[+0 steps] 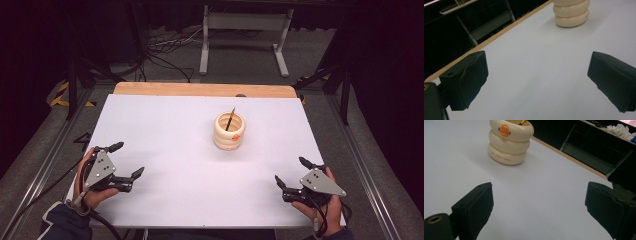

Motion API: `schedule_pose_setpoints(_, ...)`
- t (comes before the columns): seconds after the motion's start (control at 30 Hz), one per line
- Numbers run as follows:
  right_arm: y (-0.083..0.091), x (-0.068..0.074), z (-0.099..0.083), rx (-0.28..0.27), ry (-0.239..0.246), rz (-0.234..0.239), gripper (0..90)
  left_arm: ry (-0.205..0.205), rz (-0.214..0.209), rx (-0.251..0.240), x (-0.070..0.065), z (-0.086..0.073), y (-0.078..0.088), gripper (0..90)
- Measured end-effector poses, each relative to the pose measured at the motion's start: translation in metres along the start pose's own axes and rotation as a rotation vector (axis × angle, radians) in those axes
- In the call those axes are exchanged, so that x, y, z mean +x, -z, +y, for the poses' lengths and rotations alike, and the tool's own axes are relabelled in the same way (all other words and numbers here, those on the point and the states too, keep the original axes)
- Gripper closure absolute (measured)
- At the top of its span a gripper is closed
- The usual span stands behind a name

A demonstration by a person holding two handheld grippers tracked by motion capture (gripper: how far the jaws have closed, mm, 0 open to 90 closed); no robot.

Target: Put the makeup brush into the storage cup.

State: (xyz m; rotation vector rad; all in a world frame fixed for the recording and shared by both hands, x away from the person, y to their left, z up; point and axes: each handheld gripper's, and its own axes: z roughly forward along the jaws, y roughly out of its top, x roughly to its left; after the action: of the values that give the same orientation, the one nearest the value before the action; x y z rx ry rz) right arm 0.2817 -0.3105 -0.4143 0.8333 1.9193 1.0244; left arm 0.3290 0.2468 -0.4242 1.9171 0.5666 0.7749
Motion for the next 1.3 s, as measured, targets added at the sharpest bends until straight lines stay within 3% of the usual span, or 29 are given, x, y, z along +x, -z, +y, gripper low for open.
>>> schedule_pose_setpoints(0.47,-0.002,0.001,-0.001,0.008,0.0,0.006,8.7,0.024,-0.011,0.064,-0.004,-0.017,0.006,4.1)
schedule_pose_setpoints(0.7,-0.003,0.0,-0.002,0.009,0.002,0.008,8.7,0.09,-0.031,0.078,-0.003,-0.024,0.012,4.4)
schedule_pose_setpoints(0.83,-0.003,-0.001,-0.003,0.009,-0.001,0.01,8.6,0.108,-0.034,0.074,-0.002,-0.025,0.014,4.7)
schedule_pose_setpoints(1.3,-0.002,0.003,0.0,0.005,0.02,0.012,8.6,0.09,-0.029,0.063,-0.004,-0.023,0.016,5.0)
